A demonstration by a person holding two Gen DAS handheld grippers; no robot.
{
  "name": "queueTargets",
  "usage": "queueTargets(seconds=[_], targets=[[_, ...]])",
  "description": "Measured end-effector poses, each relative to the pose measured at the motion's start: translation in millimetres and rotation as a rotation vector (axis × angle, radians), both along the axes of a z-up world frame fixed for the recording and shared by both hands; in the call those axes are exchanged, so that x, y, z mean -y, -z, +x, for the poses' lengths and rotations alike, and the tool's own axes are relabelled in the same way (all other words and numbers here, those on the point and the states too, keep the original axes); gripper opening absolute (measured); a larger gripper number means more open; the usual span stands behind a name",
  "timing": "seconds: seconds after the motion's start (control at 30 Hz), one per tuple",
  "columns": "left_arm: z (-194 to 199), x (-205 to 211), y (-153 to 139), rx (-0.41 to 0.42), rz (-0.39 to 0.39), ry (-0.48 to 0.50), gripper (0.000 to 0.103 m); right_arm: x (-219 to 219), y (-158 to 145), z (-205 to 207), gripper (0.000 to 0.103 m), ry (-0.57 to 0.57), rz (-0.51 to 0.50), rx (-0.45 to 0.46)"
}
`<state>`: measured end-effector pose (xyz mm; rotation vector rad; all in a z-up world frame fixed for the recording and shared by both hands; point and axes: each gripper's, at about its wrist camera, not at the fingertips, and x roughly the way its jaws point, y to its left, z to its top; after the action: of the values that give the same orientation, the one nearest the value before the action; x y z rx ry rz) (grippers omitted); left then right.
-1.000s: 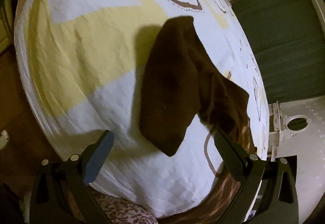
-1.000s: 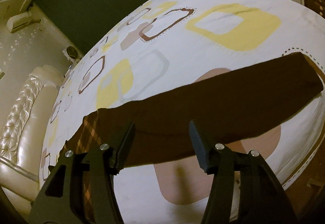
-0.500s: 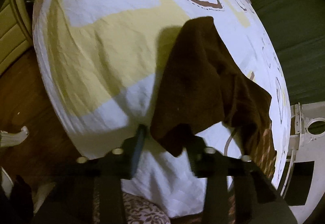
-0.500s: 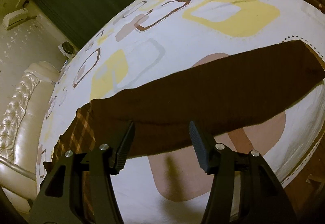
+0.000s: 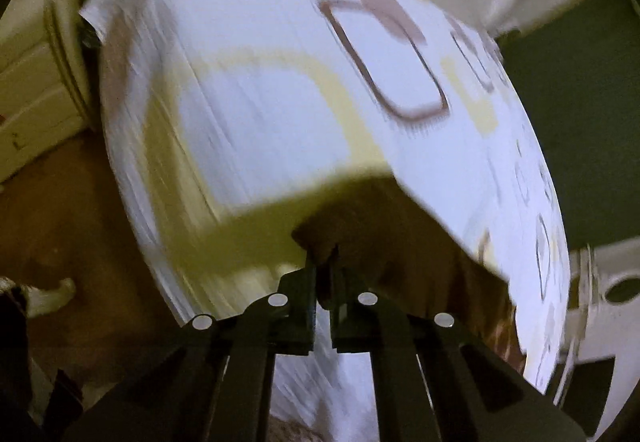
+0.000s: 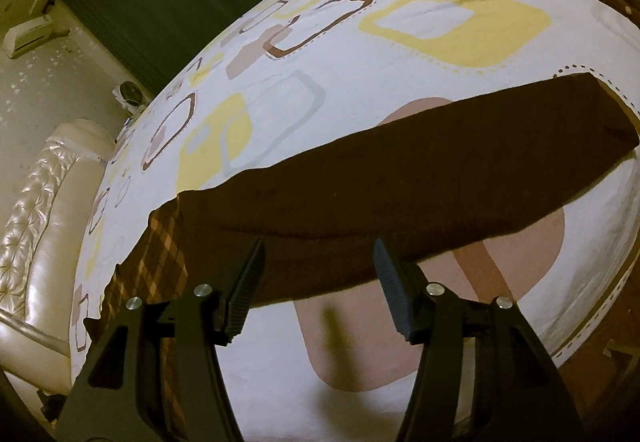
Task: Fold small clothes
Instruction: 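Carry the held sleeve across the sweater body with the right tool and release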
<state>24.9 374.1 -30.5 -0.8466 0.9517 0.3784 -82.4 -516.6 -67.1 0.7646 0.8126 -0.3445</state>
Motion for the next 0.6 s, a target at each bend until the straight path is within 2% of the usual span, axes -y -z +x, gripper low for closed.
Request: queueTargets(seconds=[0.2, 0.33, 0.4, 0.5, 0.6], targets=[[23.2, -47.0, -27.6, -0.004, 0.139, -0.033, 0.005, -7.2, 3.4, 4.4, 0.057, -0.009, -0.001, -0.018], [17.6, -61.0, -17.1, -0.022, 0.119, -0.06, 0.005, -14.5, 2.8, 9.1, 0.057, -0.019, -0.01, -0.021], [13.5, -64.9, -4.4, -0.054, 0.117, -0.07, 0.005, -17.9, 4.0, 12.4, 0.058, -0.024, -0.012, -0.022], [4.2, -72.0, 23.9, -0.1, 0.06, -0.092, 0.005, -21.2, 8.6, 15.4, 0.062, -0.026, -0.003, -0.028], [-1.6, -75.0, 41.4, -0.14, 0.048, -0.091, 0.005, -21.3, 11.5, 16.9, 0.062, -0.029, 0.003, -0.037]])
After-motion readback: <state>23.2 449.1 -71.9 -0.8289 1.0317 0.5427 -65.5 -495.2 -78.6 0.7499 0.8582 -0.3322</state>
